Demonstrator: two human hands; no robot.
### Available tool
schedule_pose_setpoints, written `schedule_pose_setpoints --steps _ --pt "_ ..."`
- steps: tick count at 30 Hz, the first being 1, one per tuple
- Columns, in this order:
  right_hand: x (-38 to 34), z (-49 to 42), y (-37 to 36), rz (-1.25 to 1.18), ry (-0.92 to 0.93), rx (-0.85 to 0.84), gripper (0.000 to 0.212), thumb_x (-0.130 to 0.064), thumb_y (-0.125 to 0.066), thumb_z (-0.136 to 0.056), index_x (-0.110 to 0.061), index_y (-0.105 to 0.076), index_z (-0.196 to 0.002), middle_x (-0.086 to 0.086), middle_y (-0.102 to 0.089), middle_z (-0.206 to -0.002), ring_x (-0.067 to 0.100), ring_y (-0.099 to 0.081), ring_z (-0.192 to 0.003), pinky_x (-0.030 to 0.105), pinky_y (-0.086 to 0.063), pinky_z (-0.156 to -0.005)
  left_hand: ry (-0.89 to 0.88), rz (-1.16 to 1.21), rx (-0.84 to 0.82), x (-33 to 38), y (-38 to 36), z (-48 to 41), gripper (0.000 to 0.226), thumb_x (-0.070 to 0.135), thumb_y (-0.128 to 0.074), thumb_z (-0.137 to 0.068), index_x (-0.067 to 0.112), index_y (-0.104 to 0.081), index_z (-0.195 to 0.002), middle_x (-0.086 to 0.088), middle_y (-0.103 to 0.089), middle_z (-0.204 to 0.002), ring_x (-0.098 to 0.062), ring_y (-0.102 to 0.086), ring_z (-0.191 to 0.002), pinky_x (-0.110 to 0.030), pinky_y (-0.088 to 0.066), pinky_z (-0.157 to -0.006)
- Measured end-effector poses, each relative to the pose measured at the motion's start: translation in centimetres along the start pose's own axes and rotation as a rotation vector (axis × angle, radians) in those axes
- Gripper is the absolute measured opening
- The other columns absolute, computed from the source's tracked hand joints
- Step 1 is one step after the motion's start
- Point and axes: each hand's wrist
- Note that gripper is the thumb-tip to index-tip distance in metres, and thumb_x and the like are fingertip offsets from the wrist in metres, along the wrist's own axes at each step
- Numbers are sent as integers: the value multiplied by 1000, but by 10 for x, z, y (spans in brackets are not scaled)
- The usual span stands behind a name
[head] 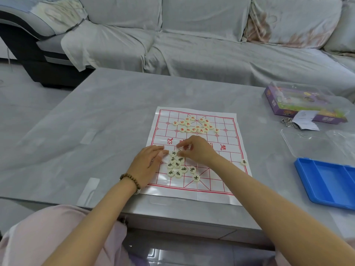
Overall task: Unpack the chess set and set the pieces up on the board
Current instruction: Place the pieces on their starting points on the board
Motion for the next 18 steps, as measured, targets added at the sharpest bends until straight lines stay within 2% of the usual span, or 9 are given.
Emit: schedule_pose_setpoints --steps 3,7,10,12,14,16,18 --pt "-1 -3 -1 23 14 15 24 -28 -72 -79 -21 -72 -102 -1 -65 -104 9 -54 -86 25 -47 -78 4 48 5 -2 3 2 39 34 -26 -100 25 -57 -123 19 -44 -124 4 -31 -118 -16 -19 -101" --pt "3 4 0 0 45 33 16 -23 -75 -77 -18 -69 -91 -2 -67 -97 8 -56 -85 24 -49 -79 20 96 31 -7 9 7 40 36 -27 -98 25 -56 -122 20 -43 -123 4 -31 -119 -16 -21 -101" --pt "-1 9 3 -162 68 113 11 -17 -75 -77 -16 -71 -86 -3 -68 -87 5 -59 -77 10 -45 -71 35 131 52 -13 13 12 50 46 -25 -91 25 -56 -123 16 -47 -126 2 -33 -121 -17 -21 -102" --pt "-11 11 7 -266 100 132 12 -18 -73 -79 -16 -72 -90 -8 -68 -85 -3 -59 -73 5 -42 -66 47 116 66 -17 15 15 50 48 -28 -89 25 -56 -124 14 -49 -127 2 -34 -120 -19 -22 -102" --pt "-24 12 8 -260 158 61 14 -21 -71 -80 -18 -71 -94 -10 -67 -86 -7 -59 -74 2 -41 -69 60 123 90 -21 16 16 38 41 -36 -93 27 -56 -123 13 -50 -127 1 -35 -119 -21 -26 -104" --pt "-38 11 2 -199 199 -30 12 -21 -72 -80 -18 -68 -90 -8 -67 -87 -2 -60 -79 8 -45 -76 72 167 132 -23 18 17 30 31 -41 -96 28 -56 -121 12 -50 -127 -2 -37 -120 -26 -31 -106" --pt "-46 9 -9 -156 198 -102 9 -23 -73 -79 -18 -69 -86 -8 -68 -85 3 -61 -80 14 -48 -77 93 201 175 -25 21 19 28 27 -42 -96 28 -55 -121 10 -51 -127 -3 -38 -120 -26 -32 -105"
Point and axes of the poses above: each hand's wrist, its own z-axis away from the middle knuckle, its own y-axis out of the back of the hand, x = y × z
